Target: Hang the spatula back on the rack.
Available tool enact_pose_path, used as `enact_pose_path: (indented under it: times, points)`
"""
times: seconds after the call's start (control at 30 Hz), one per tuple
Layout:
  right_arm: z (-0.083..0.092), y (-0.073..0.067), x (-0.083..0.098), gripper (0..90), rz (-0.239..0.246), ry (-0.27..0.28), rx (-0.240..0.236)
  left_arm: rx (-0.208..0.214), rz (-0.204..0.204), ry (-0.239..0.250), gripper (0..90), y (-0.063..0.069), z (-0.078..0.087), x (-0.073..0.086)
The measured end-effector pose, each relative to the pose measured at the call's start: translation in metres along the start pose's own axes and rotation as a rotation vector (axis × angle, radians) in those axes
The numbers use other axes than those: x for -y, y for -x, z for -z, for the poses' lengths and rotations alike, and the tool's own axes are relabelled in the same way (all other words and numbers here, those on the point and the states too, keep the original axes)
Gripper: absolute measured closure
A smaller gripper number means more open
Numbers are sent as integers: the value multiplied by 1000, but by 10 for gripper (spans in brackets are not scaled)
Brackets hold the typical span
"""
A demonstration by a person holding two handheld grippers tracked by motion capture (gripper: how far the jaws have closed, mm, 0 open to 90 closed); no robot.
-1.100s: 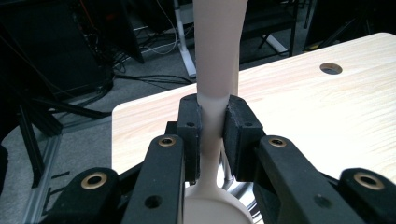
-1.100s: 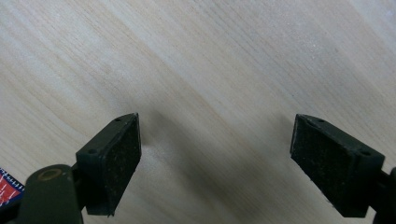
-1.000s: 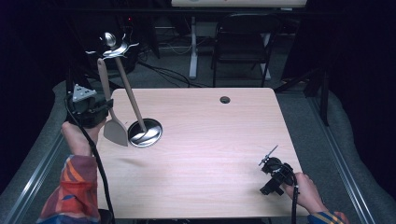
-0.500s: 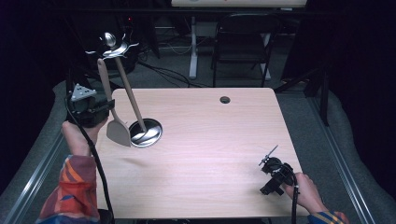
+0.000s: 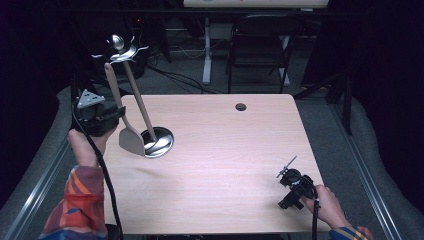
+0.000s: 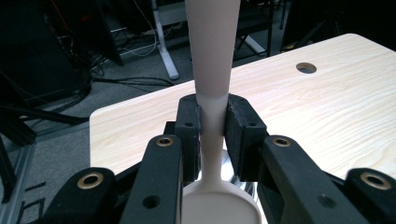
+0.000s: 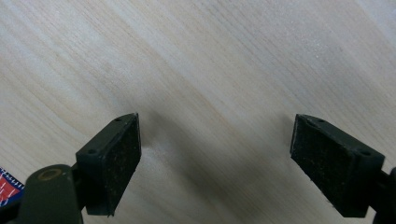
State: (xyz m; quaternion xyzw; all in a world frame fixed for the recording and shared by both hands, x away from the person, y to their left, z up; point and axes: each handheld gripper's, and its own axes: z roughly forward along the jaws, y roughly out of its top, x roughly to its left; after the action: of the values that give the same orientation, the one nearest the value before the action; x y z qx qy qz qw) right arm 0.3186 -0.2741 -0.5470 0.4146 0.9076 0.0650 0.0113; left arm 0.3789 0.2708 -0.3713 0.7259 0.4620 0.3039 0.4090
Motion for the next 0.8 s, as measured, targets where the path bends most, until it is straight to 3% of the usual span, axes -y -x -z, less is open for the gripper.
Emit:
enact_pose_path:
  times: [0.03,0.5,0.8]
  points:
    - [1,0,0,160,8,-16,21,7,-1,0,756,0,-1,0]
    - [0,0,0,160,4,-10,7,23,7,-9,659,0,-1,2]
    - [3,3,0,160,26,-40,14,39,33,-38,400,1,1,11]
